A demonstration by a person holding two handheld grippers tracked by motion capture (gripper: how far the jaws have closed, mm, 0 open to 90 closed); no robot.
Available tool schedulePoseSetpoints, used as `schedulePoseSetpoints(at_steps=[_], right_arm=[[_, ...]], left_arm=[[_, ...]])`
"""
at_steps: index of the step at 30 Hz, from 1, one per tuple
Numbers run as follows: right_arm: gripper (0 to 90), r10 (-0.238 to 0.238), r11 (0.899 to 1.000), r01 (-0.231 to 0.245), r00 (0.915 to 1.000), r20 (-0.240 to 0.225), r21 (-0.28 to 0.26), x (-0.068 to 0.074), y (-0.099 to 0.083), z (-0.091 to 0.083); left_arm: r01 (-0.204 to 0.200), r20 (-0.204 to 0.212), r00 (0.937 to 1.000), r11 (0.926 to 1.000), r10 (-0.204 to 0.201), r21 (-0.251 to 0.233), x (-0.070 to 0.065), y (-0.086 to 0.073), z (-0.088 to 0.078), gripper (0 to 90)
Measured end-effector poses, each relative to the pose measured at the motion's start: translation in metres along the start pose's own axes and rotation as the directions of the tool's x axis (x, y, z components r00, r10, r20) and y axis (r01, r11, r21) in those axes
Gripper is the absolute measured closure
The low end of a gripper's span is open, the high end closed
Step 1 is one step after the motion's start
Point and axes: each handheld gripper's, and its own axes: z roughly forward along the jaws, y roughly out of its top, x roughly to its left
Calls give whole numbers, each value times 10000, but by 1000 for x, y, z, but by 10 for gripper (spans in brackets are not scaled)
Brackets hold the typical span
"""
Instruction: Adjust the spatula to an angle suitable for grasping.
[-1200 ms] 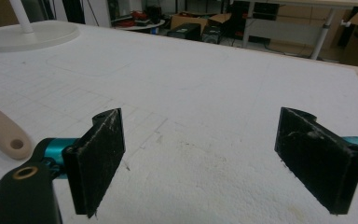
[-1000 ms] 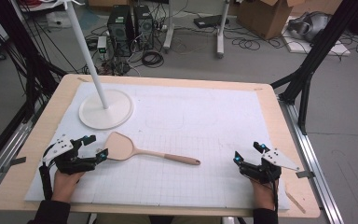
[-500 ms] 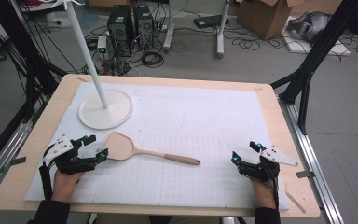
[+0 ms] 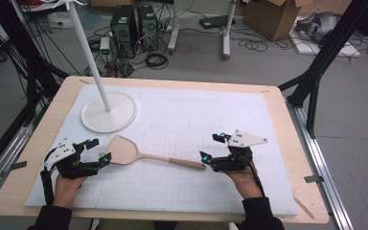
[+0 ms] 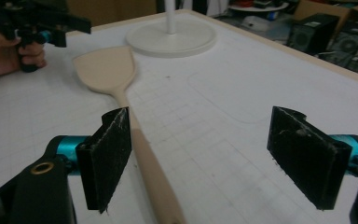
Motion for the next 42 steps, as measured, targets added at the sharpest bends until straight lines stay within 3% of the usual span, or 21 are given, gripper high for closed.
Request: schedulePoseSetpoints(at_steps=[1, 2, 5, 6, 11, 22, 27, 28, 32, 40, 42], right_arm=[[226, 0, 10000, 0, 10000, 0, 0, 0, 0, 0], [255, -336, 9987, 352, 9985, -431, 361, 5, 8, 15], [261, -455, 9970, 498, 9963, -724, 587, 7, 12, 27], [292, -570, 9936, 666, 9929, -1044, 913, 10, 14, 44], [320, -760, 9810, 1039, 9828, -1681, 1640, 15, 12, 76], [448, -1123, 9482, 1866, 9540, -2780, 2570, 22, 12, 124], [501, -1069, 9359, 2012, 9443, -3112, 2890, 23, 9, 136], [528, -1150, 9259, 2202, 9383, -3262, 3070, 25, 8, 142], [591, -1298, 9142, 2482, 9282, -3486, 3205, 27, 9, 150], [708, -1346, 8927, 2731, 9207, -3662, 3585, 25, 9, 156], [769, -1354, 8882, 2832, 9138, -3828, 3619, 25, 10, 157]], left_arm=[[0, 0, 10000, 10000, 0, 0, 0, 0, 0, 191], [14, 4, 10000, 10000, -14, -6, 0, 0, 0, 191], [12, 12, 10000, 10000, -12, 0, 0, 0, 0, 191], [13, 15, 10000, 10000, -13, -6, 0, 0, 0, 191], [40, 44, 10000, 10000, -40, -42, 0, 0, 0, 191], [80, 67, 9999, 9999, -79, -117, 1, 0, -1, 191], [133, 79, 9999, 9997, -132, -181, 1, 0, -1, 191], [149, 88, 9999, 9997, -147, -171, 1, 0, -1, 191], [148, 114, 9998, 9998, -146, -163, 2, 0, -1, 191], [150, 107, 9998, 9997, -149, -167, 2, 0, -1, 191], [145, 109, 9998, 9998, -143, -169, 2, 0, -1, 191]])
